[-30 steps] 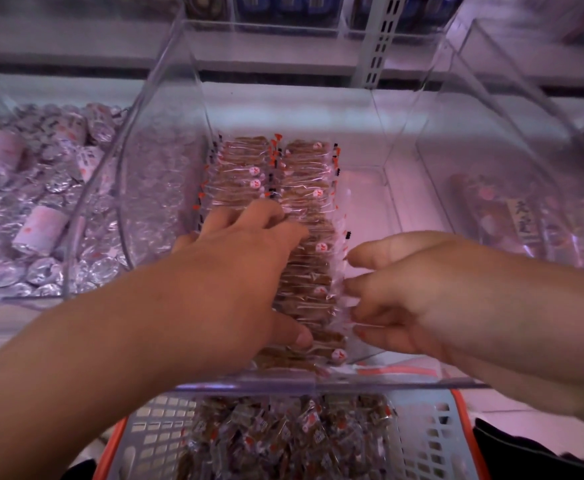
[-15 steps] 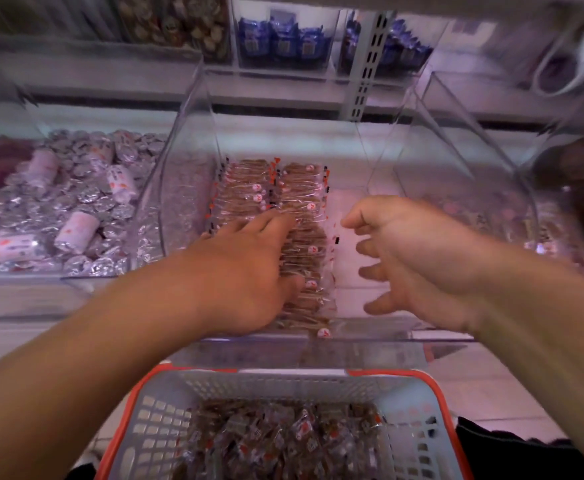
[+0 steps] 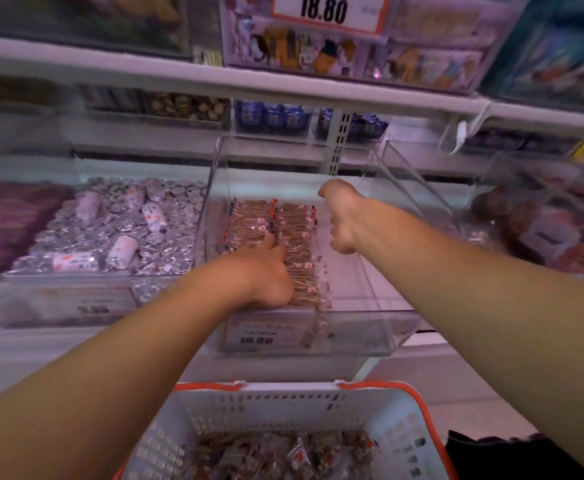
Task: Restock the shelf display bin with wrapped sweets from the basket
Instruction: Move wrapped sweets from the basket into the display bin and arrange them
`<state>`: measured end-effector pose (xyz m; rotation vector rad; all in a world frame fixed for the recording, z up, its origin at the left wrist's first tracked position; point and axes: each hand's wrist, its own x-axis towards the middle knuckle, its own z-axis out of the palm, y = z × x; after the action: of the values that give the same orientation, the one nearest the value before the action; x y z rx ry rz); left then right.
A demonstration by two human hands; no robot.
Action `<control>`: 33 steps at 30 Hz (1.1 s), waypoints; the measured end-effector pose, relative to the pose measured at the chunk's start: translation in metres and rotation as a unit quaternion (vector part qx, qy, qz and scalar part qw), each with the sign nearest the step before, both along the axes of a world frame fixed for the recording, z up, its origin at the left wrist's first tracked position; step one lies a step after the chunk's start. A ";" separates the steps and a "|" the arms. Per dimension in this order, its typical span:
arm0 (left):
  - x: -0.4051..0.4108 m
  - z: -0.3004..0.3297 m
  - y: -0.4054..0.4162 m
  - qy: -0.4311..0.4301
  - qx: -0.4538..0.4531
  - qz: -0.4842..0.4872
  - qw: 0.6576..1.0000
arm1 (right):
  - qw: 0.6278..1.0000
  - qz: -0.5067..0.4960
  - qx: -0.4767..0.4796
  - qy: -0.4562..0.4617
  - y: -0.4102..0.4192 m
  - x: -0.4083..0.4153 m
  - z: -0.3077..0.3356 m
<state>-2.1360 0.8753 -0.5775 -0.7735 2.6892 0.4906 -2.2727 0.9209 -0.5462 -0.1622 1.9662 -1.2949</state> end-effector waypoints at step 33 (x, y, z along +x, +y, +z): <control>0.153 -0.209 0.159 -0.115 0.040 0.034 0.992 | 0.835 0.413 0.298 0.210 0.257 0.135 -0.296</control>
<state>-1.9830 1.0348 -0.7861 -0.8467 2.4232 0.4900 -2.1382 1.1781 -0.8417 -0.9275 2.1595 -0.0589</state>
